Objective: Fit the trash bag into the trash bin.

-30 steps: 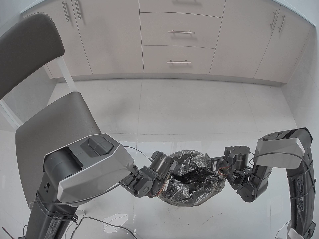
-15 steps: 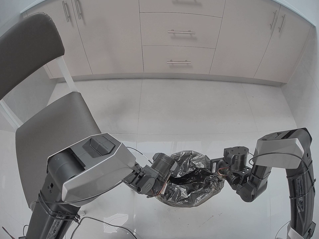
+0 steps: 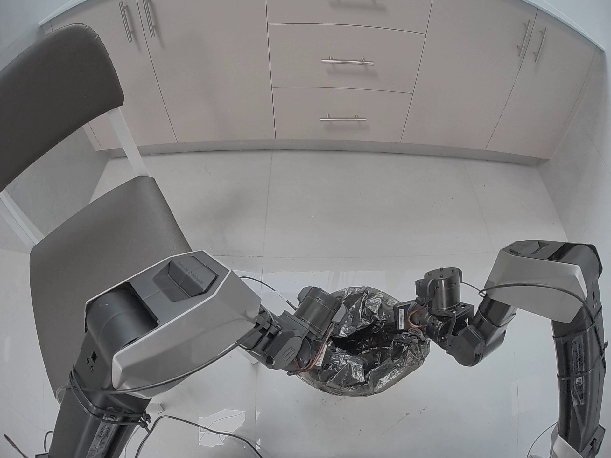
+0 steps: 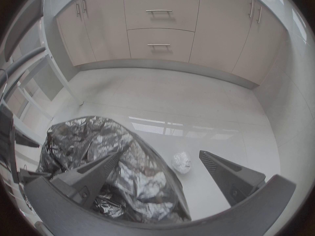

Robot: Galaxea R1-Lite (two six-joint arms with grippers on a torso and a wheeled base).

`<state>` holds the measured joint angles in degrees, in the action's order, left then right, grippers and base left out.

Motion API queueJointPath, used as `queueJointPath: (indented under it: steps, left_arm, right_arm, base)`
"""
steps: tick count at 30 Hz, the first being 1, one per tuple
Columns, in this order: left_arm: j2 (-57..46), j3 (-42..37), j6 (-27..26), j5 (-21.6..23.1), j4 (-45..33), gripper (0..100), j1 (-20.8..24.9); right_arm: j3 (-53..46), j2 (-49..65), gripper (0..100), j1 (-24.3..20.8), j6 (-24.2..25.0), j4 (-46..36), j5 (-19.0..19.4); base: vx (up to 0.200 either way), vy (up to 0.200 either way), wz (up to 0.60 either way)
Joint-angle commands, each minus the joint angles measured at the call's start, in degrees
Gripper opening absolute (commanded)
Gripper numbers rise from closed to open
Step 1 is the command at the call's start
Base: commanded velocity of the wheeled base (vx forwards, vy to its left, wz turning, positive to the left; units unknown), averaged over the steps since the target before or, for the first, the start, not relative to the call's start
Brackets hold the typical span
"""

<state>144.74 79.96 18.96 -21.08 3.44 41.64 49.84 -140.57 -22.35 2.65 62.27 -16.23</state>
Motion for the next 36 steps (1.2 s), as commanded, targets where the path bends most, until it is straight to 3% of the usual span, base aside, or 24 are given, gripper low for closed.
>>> queueJointPath:
  steps: [1, 10, 26, 36]
  left_arm:
    - [-1.1, -0.2, 1.0, 0.0, 0.2, 100, 0.4]
    - [-2.7, -1.2, 1.1, 0.3, 0.1, 100, 2.7]
    - [-3.9, -2.4, 3.5, 0.6, 0.1, 100, 6.2]
    - [-0.5, 2.4, 7.4, 0.4, -0.9, 100, 8.5]
  right_arm:
    - [5.4, -2.0, 100, 1.1, -0.2, -2.1, 0.1]
    - [6.9, -4.4, 100, 3.8, -1.1, -2.3, 0.1]
    - [4.0, -1.6, 100, 2.0, -0.6, -1.7, 0.2]
    - [1.9, 2.0, 100, 1.1, 1.2, -1.5, 0.2]
  base:
    - [0.0, 0.0, 0.0]
    - [0.0, 0.0, 0.0]
    - [0.0, 0.0, 0.0]
    - [0.0, 0.0, 0.0]
